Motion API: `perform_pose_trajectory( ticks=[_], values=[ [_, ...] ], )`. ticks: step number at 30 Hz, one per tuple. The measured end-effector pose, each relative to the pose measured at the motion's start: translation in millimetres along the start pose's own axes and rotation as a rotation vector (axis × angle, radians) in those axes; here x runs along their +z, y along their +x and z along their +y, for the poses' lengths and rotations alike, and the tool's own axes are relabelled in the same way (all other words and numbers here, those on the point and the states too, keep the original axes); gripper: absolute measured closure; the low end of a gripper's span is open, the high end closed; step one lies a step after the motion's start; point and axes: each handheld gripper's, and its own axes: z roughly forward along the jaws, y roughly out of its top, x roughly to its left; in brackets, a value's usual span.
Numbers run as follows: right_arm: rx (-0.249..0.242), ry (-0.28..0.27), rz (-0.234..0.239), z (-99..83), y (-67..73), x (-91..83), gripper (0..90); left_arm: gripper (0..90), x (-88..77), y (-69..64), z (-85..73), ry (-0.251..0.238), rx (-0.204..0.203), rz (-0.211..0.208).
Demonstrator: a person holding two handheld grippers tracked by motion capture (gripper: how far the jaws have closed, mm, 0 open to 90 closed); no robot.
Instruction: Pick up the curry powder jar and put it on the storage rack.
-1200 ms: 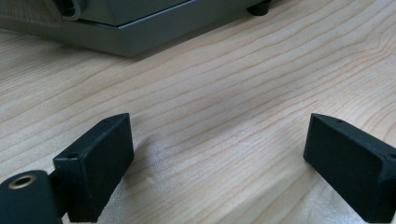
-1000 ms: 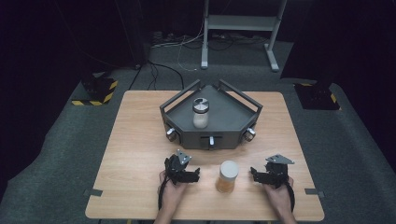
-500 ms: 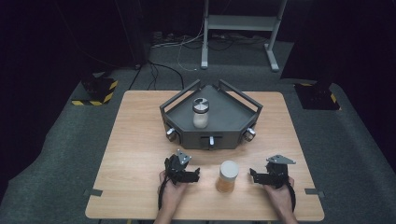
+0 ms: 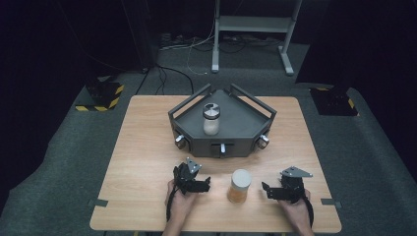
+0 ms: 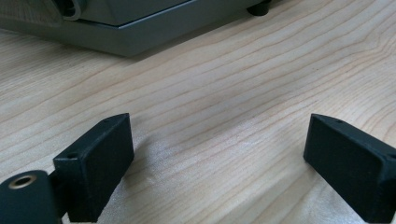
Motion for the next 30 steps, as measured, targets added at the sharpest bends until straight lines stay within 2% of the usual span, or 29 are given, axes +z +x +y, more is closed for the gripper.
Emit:
perform_pose_trajectory(
  ticks=[6, 11, 16, 30],
  values=[
    [-0.029, -0.003, 0.04, -4.8, 2.0, -7.0, 5.9, 8.5, 0.0, 0.1, 0.0, 0.0, 0.001, 0.0],
    [-0.04, 0.002, 0.094, -7.1, 2.1, -10.1, 6.3, 8.5, 0.0, 0.0, 0.0, 0.0, 0.0, 0.0],
    [-0.072, 0.004, 0.147, -8.3, 5.2, -12.6, 6.6, 8.5, 0.0, 0.0, 0.0, 0.0, 0.0, 0.0],
    [-0.14, -0.029, 0.256, -2.2, 18.1, -14.7, 6.6, 8.4, 0.0, 0.1, 0.0, 0.0, -0.001, 0.0]
  ],
)
